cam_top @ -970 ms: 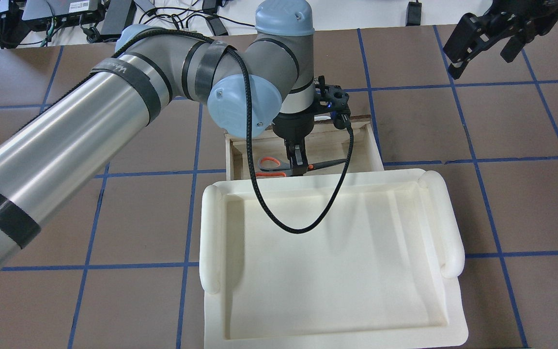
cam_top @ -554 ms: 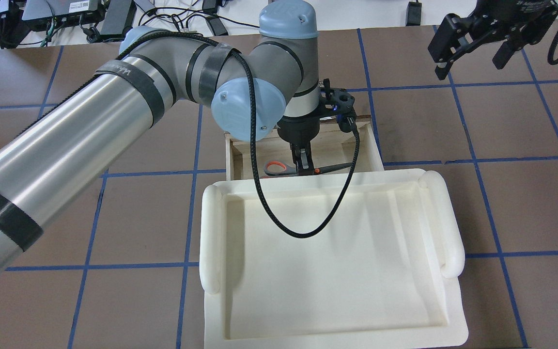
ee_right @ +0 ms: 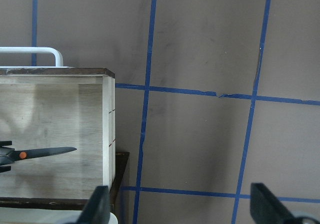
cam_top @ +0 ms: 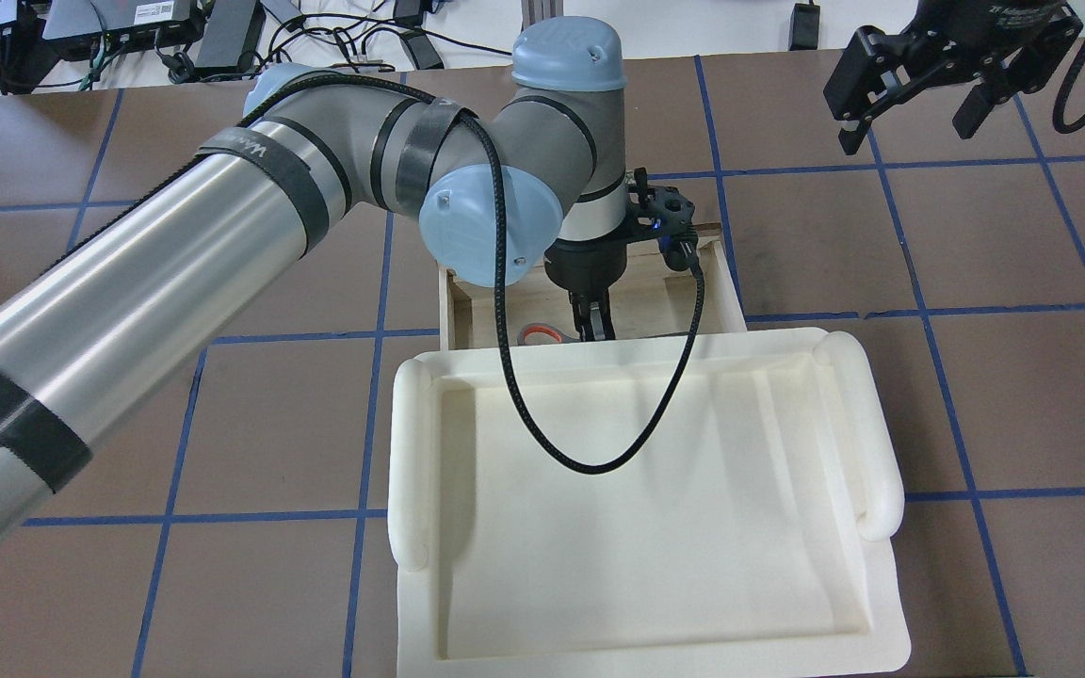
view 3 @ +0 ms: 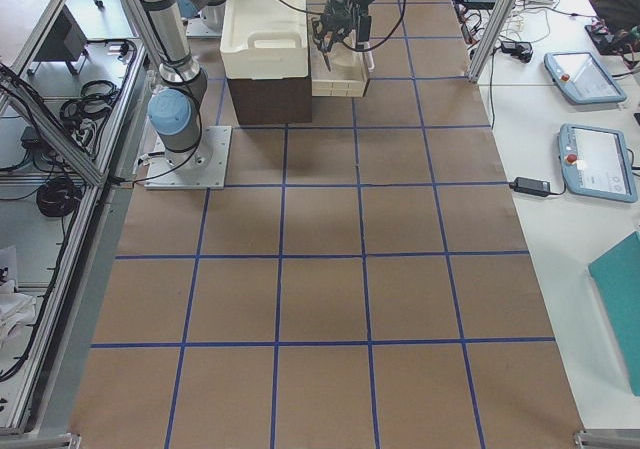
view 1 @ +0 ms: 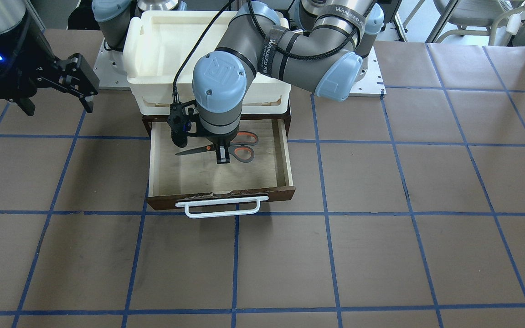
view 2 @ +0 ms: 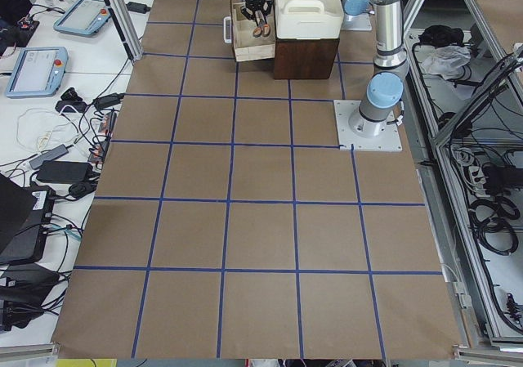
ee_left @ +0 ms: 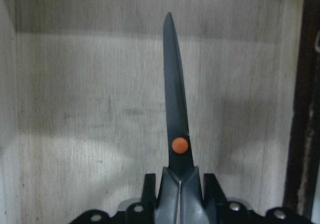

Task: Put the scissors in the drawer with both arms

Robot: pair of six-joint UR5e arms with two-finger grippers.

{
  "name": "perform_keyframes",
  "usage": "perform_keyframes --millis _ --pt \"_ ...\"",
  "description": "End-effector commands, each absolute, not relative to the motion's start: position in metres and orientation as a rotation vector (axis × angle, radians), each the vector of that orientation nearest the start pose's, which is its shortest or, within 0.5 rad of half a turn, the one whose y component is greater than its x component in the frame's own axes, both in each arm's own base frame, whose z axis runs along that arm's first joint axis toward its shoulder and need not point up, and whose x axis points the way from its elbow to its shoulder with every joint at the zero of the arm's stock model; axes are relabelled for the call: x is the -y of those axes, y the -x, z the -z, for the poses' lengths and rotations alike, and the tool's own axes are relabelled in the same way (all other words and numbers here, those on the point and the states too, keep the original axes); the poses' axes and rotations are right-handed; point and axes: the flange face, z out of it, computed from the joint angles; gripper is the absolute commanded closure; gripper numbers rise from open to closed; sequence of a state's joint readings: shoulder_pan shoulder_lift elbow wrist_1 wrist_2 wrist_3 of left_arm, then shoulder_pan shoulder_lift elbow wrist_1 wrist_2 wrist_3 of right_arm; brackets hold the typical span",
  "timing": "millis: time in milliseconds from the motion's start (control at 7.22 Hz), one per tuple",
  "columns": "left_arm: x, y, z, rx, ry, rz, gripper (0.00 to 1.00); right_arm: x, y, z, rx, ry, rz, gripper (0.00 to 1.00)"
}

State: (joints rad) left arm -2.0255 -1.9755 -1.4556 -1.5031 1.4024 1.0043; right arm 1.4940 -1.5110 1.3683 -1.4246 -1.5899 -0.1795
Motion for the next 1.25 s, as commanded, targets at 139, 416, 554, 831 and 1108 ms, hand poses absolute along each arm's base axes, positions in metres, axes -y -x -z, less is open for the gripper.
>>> perform_keyframes --millis 139,416,554,831,1108 --pt "0.492 0.407 -0.333 -2.513 -2.209 -0.241 0.26 0.522 -0.092 -0.543 -3.154 0.162 -0.008 0.00" --pt "0.491 0.405 -0.345 -2.513 -2.206 -0.209 0.19 0.521 -0.093 -0.543 -3.148 0.164 -0.005 0.00" --pt "0.493 0.400 -0.358 -2.515 -2.196 -0.168 0.19 0.520 -0.096 -0.543 -3.150 0.172 -0.007 0.00" --pt "0.511 0.378 -0.398 -2.545 -2.138 -0.042 0.15 0.519 -0.104 -0.543 -3.156 0.177 -0.008 0.00" --pt "0.519 0.338 -0.440 -2.634 -1.985 0.070 0.14 0.519 -0.104 -0.543 -3.152 0.174 -0.007 0.00"
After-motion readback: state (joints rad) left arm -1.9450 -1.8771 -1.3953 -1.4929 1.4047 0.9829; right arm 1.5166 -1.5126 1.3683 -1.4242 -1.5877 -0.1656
